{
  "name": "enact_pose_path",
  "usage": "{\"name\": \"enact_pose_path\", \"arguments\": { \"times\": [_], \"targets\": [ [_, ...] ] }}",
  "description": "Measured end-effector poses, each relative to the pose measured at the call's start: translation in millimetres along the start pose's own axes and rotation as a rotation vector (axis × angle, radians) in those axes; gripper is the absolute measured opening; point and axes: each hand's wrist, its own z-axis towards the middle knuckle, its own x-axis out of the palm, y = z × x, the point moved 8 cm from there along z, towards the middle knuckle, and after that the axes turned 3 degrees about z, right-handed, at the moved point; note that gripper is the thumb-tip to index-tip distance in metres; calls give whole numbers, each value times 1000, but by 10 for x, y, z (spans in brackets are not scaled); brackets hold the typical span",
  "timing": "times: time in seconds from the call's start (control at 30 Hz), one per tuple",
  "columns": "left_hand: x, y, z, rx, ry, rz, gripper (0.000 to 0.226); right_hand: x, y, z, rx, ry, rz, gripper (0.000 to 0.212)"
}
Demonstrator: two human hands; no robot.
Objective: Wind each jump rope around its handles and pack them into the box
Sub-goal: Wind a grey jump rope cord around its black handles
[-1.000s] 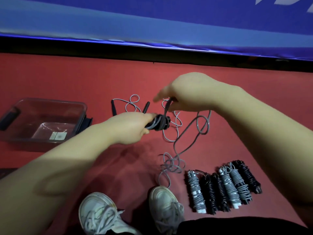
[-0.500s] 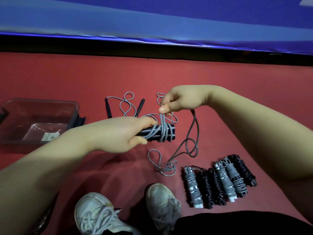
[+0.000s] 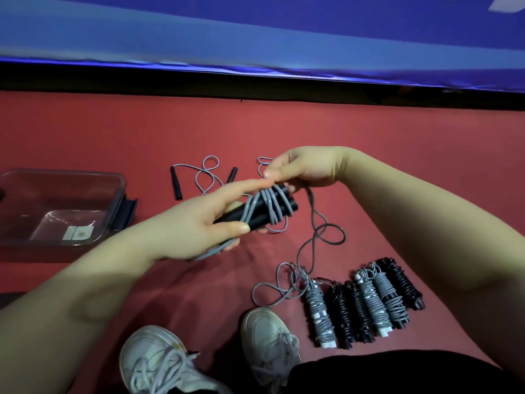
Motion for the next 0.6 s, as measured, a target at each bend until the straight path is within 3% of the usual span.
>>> {"name": "enact_pose_path", "arguments": {
  "times": [0.03,0.1,0.17,0.3,0.4,0.47,0.6],
  "targets": [
    [-25,55,-4,-26,-27,-161,61,-47,56,0,-80,-89,-58,12],
    [-53,137,-14,-62,-50,-409,59,-60,108,-42,-220,-202,-141,26],
    [-52,150,-19,-52,-30,-560,58,-3,134,-108,-343,-310,-202,33],
    [-18,77,10,6,66,-760,62,82,300,-270,-538,-540,-348,19],
    [-42,13,24,47,63,-747,60,74,338,-319,-539,-624,-358,30],
    [-62,40,12,12,11,-628,63,84,303,-258,-466,-559,-306,16],
    [34,-15,-35,1,19,-277,70,44,269,-173,-302,-374,-86,35]
  ]
}}
